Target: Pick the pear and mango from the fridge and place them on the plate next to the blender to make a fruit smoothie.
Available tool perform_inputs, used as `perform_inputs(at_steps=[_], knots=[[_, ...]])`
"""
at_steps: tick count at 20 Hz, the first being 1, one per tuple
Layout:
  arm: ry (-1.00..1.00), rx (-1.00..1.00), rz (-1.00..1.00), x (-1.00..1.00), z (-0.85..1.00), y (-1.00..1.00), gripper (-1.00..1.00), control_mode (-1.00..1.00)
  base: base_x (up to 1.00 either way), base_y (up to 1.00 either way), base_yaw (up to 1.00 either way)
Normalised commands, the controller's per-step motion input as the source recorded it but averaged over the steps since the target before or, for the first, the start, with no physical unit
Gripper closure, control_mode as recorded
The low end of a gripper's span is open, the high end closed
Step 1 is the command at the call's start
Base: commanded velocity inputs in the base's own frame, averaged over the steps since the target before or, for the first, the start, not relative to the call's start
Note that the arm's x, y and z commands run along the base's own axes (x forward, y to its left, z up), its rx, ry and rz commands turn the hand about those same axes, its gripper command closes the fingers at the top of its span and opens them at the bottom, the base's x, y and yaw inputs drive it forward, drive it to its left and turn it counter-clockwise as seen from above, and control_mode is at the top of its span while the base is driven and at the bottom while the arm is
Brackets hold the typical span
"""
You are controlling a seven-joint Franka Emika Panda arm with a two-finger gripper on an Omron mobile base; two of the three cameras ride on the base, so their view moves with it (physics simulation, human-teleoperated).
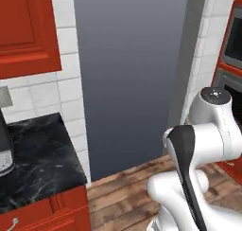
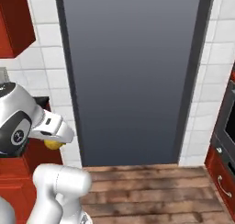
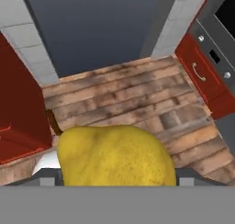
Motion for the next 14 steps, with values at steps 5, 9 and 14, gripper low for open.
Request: perform_inputs(at_steps=[5, 9, 14], knots=[[0.0, 0.0, 0.0, 0.0, 0.0, 0.0, 1.0, 1.0, -0.09, -0.02, 0.96], [0.0, 0.0, 0.0, 0.0, 0.0, 0.0, 1.0, 1.0, -0.14, -0.02, 0.95], [0.0, 0.0, 0.0, 0.0, 0.0, 0.0, 1.0, 1.0, -0.03, 0.1, 0.94]])
